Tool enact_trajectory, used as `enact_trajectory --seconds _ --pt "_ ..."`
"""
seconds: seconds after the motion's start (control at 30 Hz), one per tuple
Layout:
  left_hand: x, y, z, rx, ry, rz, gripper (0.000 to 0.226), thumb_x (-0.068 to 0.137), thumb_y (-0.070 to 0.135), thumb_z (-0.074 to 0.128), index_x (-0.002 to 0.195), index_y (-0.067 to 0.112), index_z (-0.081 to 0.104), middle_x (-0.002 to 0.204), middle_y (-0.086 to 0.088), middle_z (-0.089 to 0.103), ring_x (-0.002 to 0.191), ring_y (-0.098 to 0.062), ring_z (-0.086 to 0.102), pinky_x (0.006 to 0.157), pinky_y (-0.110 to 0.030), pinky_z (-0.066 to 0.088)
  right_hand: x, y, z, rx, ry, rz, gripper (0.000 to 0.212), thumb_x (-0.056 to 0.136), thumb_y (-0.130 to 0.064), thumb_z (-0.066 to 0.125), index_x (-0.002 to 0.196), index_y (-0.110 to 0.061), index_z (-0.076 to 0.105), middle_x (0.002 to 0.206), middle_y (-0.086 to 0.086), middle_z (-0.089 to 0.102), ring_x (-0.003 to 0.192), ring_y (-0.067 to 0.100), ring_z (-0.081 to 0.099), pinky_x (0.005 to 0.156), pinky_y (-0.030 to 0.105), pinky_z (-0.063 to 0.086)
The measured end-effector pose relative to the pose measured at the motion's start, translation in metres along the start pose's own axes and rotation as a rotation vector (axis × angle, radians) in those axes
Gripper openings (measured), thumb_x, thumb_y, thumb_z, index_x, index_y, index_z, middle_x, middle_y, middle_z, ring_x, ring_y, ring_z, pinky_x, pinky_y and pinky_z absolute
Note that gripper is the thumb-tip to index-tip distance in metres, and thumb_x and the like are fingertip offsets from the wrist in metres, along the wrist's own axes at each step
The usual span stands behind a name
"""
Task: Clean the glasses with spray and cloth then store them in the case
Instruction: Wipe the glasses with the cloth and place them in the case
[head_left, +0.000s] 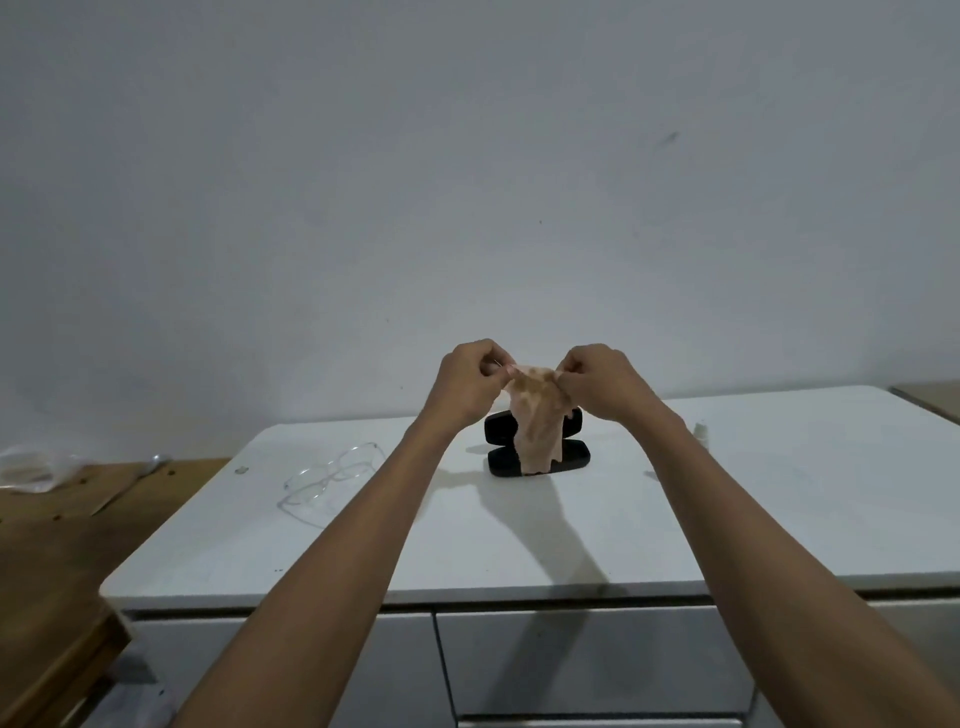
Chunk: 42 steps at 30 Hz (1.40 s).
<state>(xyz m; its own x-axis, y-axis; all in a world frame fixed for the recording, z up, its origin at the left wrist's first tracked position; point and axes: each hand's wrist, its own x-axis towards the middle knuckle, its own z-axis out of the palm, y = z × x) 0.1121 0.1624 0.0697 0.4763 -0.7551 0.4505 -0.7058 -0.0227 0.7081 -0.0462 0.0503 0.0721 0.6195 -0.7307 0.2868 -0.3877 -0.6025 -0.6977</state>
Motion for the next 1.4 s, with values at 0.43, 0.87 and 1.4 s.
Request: enact_trajectory --seconds 0.43,0.87,1.4 --pt "0.006 0.001 -0.013 0.081 0.012 -0.05 0.014 0.095 0.012 0.061 0.092 0.015 0.074 0.08 0.005 0.067 0.076 -0.015 0.062 0.077 -0.034 0.057 -0.001 0.009 -0.01 0.331 -0.173 -0.081 0.017 0.082 -0.024 0.085 0.086 -0.011 0.075 0.065 0.0 0.069 0.058 0.014 0.059 0.058 0.027 0.046" --pt "0.0 -0.013 -0.025 -0.004 0.048 -0.06 0.012 0.096 0.014 0.064 0.088 0.016 0.073 0.083 0.0 0.07 0.08 -0.02 0.064 0.074 -0.038 0.062 -0.001 0.018 -0.015 0.135 0.036 -0.17 0.011 0.094 -0.017 0.071 0.089 -0.013 0.08 0.075 0.002 0.076 0.06 0.0 0.063 0.058 0.025 0.056" --pt "0.005 -0.034 -0.01 -0.094 0.11 -0.069 0.006 0.087 0.015 0.078 0.081 0.015 0.077 0.075 0.003 0.074 0.07 -0.013 0.066 0.067 -0.037 0.058 0.011 0.033 -0.014 0.105 0.095 -0.135 0.008 0.09 -0.017 0.077 0.088 -0.011 0.08 0.07 -0.006 0.072 0.067 0.008 0.064 0.065 0.03 0.054"
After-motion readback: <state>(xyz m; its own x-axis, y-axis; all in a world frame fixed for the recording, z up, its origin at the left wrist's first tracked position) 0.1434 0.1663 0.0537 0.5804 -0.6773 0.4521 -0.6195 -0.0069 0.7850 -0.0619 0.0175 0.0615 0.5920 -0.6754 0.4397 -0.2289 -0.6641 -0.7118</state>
